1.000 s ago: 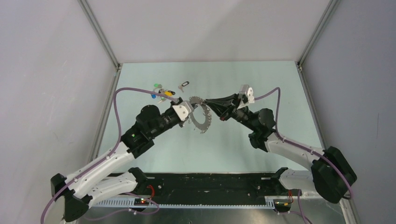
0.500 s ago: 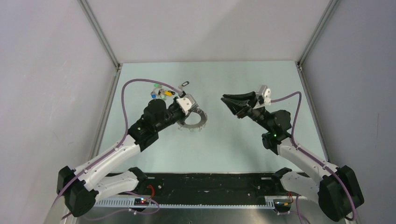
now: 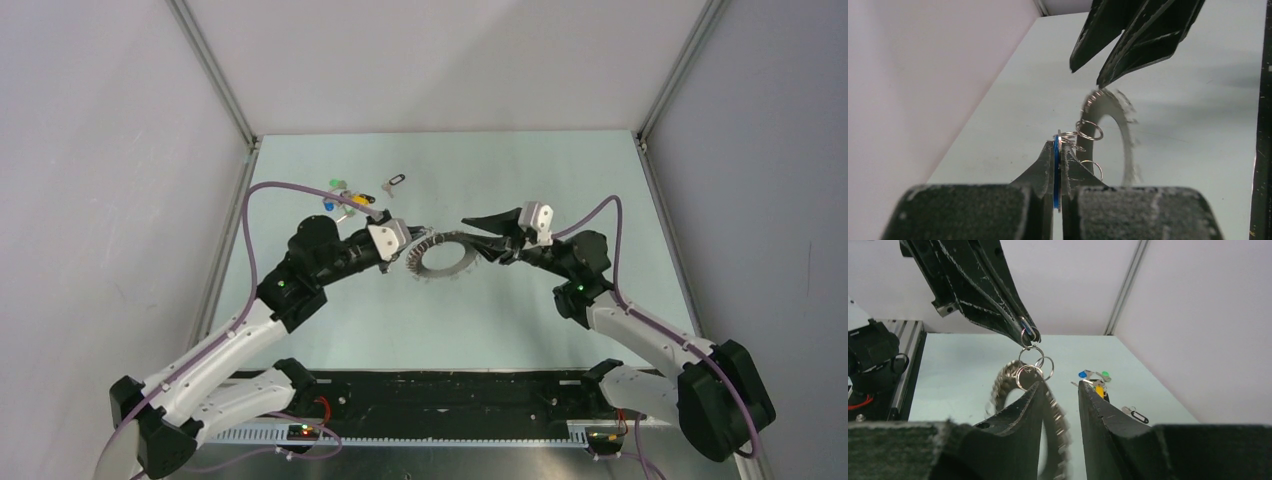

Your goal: Remove the keys from the keyring

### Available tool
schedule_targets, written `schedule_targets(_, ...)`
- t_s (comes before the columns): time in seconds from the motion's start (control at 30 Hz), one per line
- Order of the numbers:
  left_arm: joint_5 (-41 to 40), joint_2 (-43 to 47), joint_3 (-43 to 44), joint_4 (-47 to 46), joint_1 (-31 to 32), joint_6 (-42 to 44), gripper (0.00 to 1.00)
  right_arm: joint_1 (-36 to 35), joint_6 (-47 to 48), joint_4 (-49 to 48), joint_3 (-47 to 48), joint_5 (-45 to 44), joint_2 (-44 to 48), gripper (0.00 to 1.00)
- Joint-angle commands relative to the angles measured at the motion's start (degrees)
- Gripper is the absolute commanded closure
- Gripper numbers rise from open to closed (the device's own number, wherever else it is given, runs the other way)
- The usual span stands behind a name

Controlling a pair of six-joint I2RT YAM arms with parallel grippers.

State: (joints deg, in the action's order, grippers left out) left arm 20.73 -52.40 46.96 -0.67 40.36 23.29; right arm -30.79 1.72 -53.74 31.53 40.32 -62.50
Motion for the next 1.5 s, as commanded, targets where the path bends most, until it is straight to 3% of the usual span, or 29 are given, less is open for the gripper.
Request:
schedule_targets(0.0,4.0,2.0,2.9,-1.0,0.0,2.8,1.0,-1.9,7.3,1.8,4.6,2.2,-1.3,0.63)
schedule_targets(0.53,4.0,4.2,3.1,2.2,1.8,5.8,1.0,-5.2,16.8,14.9,13.4,10.5,-4.6,0.65)
schedule_targets(1.47,5.0,5.9,4.2,3.3,2.5,6.2,1.0,-10.2,20.3,23.9,17.2,11.4,-8.8,0.69)
